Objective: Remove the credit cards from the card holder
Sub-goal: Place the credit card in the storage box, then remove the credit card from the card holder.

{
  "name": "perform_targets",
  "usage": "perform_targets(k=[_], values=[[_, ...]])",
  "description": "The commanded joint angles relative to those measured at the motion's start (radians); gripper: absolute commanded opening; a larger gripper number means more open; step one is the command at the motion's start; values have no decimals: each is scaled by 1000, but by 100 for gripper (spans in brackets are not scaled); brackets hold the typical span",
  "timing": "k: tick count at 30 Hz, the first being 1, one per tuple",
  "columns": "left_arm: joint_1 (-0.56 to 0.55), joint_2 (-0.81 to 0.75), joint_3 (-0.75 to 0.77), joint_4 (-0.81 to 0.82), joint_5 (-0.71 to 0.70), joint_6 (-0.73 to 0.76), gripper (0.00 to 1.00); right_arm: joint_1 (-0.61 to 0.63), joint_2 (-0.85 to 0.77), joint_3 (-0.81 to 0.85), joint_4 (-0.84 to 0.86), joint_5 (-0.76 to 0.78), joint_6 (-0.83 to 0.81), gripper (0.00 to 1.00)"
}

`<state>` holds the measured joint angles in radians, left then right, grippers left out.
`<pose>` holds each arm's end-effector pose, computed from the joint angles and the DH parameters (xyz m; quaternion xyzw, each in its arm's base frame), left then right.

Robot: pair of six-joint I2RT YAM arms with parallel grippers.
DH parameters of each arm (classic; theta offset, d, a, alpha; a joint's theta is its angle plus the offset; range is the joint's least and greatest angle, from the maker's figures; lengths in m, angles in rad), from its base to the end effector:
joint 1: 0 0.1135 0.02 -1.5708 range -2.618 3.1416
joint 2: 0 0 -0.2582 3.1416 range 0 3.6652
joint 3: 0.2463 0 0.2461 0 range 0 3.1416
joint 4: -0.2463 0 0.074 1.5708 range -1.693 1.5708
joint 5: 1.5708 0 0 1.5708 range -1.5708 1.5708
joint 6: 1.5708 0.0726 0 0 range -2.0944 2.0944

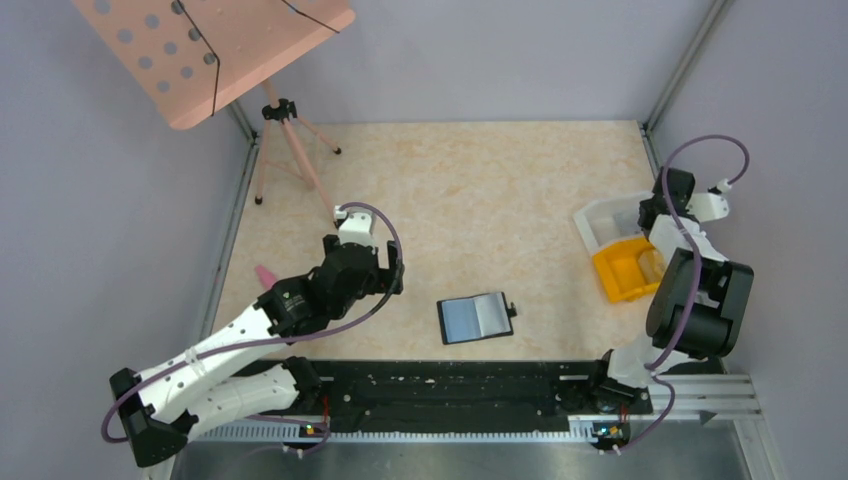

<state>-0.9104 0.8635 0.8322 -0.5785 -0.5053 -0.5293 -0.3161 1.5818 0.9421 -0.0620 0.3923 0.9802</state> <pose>0.1538 -0.1407 0.2835 0.0492 0.8650 -0.1284 0.4827 0.3315 -0.1376 0.1863 0.6025 0.6597 -0.0325 0.4480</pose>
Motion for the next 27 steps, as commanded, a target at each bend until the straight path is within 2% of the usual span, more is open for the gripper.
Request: perform_targets(k=[1, 6, 10, 14, 19, 23, 27], values=[[4, -33, 38, 13, 2, -11, 99, 5, -73, 89, -101, 54, -21, 27], [4, -28, 43, -2, 24, -39, 99, 7, -120, 148, -132, -17, -108, 27], [5, 19, 59, -30, 81, -80, 99, 36, -154, 183, -122, -169, -225, 27], [17, 71, 85, -47, 167, -117, 99, 101, -163, 221, -199, -323, -314, 27], [91, 83, 75, -34, 316, -180, 98, 258, -249, 103, -193, -508, -371, 29], [171, 58, 24, 6, 463, -235, 95, 457, -366, -46, -173, -601, -367, 34], [198, 26, -17, 22, 501, -274, 94, 647, -478, -198, -132, -645, -306, 34]])
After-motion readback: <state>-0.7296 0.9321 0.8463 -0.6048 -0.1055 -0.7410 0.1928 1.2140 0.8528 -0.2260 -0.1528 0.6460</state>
